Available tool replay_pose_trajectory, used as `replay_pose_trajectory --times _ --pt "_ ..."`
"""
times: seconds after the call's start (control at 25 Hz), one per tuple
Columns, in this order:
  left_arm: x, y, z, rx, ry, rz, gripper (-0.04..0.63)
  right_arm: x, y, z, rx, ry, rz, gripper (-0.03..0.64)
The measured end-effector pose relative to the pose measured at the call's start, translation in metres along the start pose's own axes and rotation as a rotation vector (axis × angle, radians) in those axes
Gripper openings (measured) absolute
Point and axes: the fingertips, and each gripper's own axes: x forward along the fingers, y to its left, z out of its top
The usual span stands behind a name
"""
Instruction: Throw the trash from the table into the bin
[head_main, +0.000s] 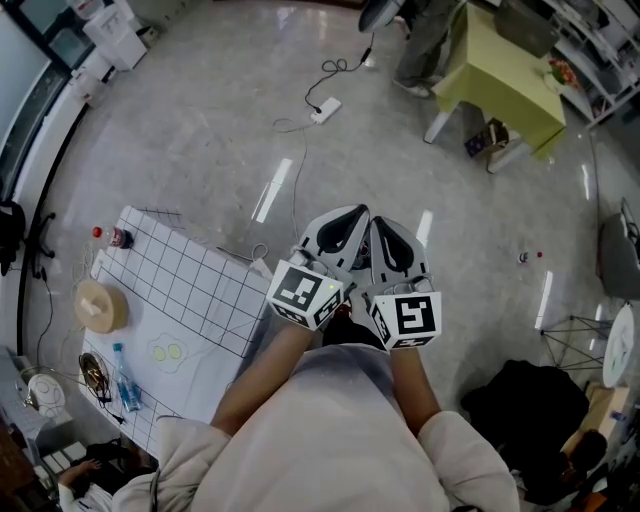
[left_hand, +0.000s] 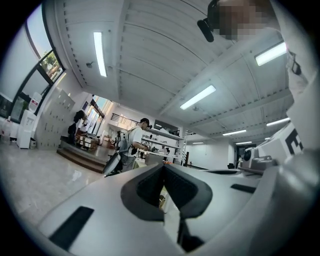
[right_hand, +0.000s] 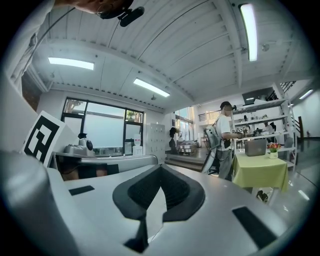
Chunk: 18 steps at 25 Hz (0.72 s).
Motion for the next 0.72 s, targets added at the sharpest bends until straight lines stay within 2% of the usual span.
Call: replay_pose_trajectory --times 0.16,0.32,0.56,0.72 --pt "0.000 0.003 0.002 -0.013 -0.013 -0.002 0.006 0.003 -0.001 0.001 0.017 -0.003 0.017 0.018" --pt "-0.010 0.017 0.008 0.003 -0.025 0.049 0.006 0.016 0.013 0.003 0.019 -0.004 0.079 0.018" --pt "-0.053 0.061 0.021 0.042 -0.038 0.209 0.006 0.046 0.068 0.007 0.011 -0.005 0.258 0.018" --pt "-0.097 0.089 0.034 0.095 -0.047 0.334 0.006 0.064 0.116 0.008 0.001 0.000 0.384 0.018"
